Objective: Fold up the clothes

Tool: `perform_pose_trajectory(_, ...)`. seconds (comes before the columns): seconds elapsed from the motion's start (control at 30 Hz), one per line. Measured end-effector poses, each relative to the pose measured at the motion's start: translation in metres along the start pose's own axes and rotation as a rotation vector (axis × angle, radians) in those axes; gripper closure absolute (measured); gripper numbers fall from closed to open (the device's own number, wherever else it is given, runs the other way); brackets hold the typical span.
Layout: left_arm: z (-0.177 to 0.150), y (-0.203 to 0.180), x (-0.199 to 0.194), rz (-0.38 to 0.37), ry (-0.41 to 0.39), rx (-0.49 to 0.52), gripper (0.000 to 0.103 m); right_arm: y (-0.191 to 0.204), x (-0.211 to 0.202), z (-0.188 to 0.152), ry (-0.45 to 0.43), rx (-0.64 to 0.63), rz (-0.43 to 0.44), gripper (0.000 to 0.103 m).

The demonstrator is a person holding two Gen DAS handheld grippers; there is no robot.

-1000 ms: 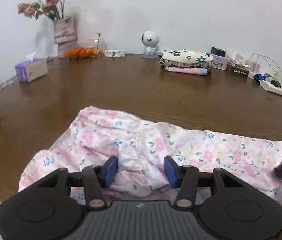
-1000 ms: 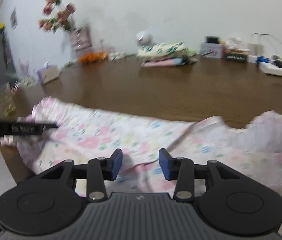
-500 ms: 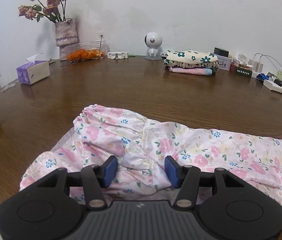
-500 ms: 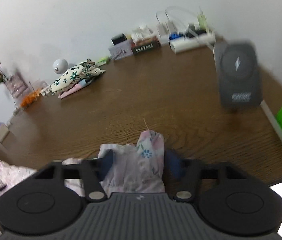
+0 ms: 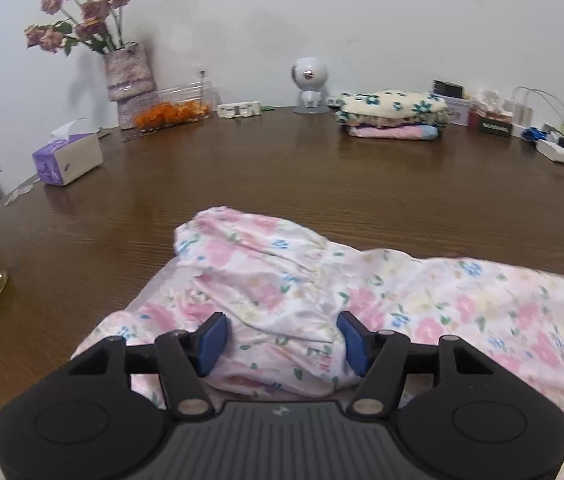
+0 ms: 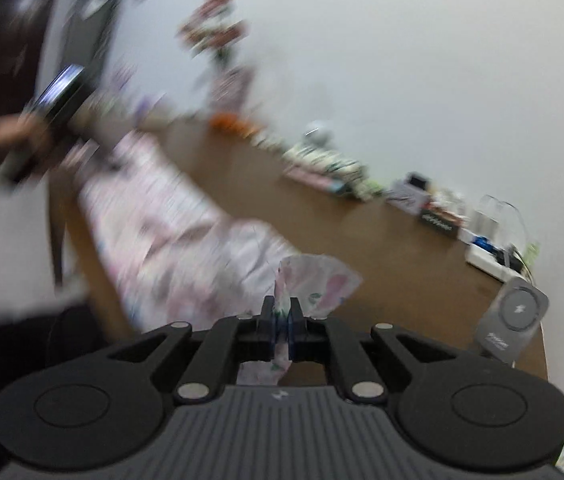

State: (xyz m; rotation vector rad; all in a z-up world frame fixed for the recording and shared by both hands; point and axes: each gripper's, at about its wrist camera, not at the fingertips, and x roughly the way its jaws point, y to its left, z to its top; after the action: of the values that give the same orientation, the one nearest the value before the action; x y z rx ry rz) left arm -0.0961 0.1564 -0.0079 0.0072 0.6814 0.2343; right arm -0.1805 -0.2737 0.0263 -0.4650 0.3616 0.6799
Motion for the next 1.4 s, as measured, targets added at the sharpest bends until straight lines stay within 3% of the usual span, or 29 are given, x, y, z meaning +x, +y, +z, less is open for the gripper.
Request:
perform_pose_trajectory(0.1, 0.006, 0.004, 0.001, 0.038, 0.016, -0.016, 0.043, 0.050, -0.005, -0.010, 0.022, -0.163, -0.022, 0.099)
perform_pose_trajectory(0.17, 0.011, 0.001, -0.005, 0.061, 0.016, -0.020, 0.047, 0.068, -0.001, -0.011, 0.020, -0.199, -0.042, 0.099)
perform_pose_trajectory(0.27, 0.020, -0.014, -0.033, 0.028, -0.041, -0.017, 0.050, 0.062, 0.001, -0.013, 0.002, -0.092, -0.052, 0.098)
perform_pose_trajectory(0.4, 0.030, -0.052, -0.070, -0.149, -0.083, -0.006, 0.045, 0.036, 0.000, -0.017, -0.018, 0.099, -0.029, 0.097)
perform_pose_trajectory(0.47, 0.030, -0.083, -0.073, -0.302, -0.038, 0.010, 0.044, 0.025, -0.001, -0.020, -0.037, 0.186, -0.002, 0.095)
perform_pose_trajectory(0.53, 0.029, -0.119, -0.067, -0.446, 0.026, 0.065, 0.044, 0.017, -0.002, -0.023, -0.037, 0.283, 0.030, 0.083)
perform_pose_trajectory(0.57, 0.026, -0.136, -0.064, -0.473, 0.049, 0.110, 0.044, 0.015, -0.001, -0.024, -0.033, 0.322, 0.050, 0.074)
perform_pose_trajectory(0.6, 0.024, -0.150, -0.062, -0.465, 0.057, 0.157, 0.044, 0.013, -0.006, -0.026, -0.041, 0.330, 0.048, 0.049)
perform_pose_trajectory(0.63, 0.021, -0.162, -0.061, -0.455, 0.062, 0.200, 0.045, 0.012, -0.010, -0.028, -0.049, 0.337, 0.046, 0.037)
perform_pose_trajectory(0.7, 0.017, -0.170, -0.060, -0.434, 0.056, 0.236, 0.045, 0.000, -0.016, -0.030, -0.067, 0.395, 0.046, 0.031)
perform_pose_trajectory(0.83, 0.011, -0.163, -0.048, -0.405, 0.118, 0.176, 0.045, -0.043, -0.026, -0.034, -0.108, 0.598, 0.054, 0.026)
perform_pose_trajectory(0.93, 0.006, -0.161, -0.042, -0.388, 0.133, 0.172, 0.045, -0.058, -0.002, -0.026, -0.083, 0.706, 0.095, 0.024)
perform_pose_trajectory(1.0, 0.002, -0.159, -0.040, -0.393, 0.137, 0.185, 0.045, -0.062, 0.014, -0.018, -0.062, 0.747, 0.109, 0.024)
perform_pose_trajectory(1.1, -0.004, -0.161, -0.043, -0.379, 0.115, 0.238, 0.045, -0.051, 0.045, -0.002, 0.012, 0.701, 0.068, 0.025)
perform_pose_trajectory(1.17, -0.004, -0.161, -0.042, -0.376, 0.111, 0.253, 0.045, -0.043, 0.065, 0.003, 0.055, 0.681, 0.049, 0.041)
perform_pose_trajectory(1.2, -0.003, -0.161, -0.041, -0.379, 0.112, 0.248, 0.044, -0.039, 0.071, 0.005, 0.056, 0.672, 0.066, 0.067)
perform_pose_trajectory(1.23, -0.003, -0.160, -0.041, -0.381, 0.113, 0.243, 0.044, -0.032, 0.074, 0.006, 0.042, 0.650, 0.091, 0.084)
perform_pose_trajectory(1.33, -0.001, -0.159, -0.039, -0.384, 0.111, 0.231, 0.044, -0.006, 0.071, 0.010, -0.026, 0.462, 0.046, 0.095)
perform_pose_trajectory(1.4, -0.001, -0.159, -0.038, -0.381, 0.107, 0.226, 0.044, 0.013, 0.050, 0.008, -0.151, 0.257, 0.002, 0.096)
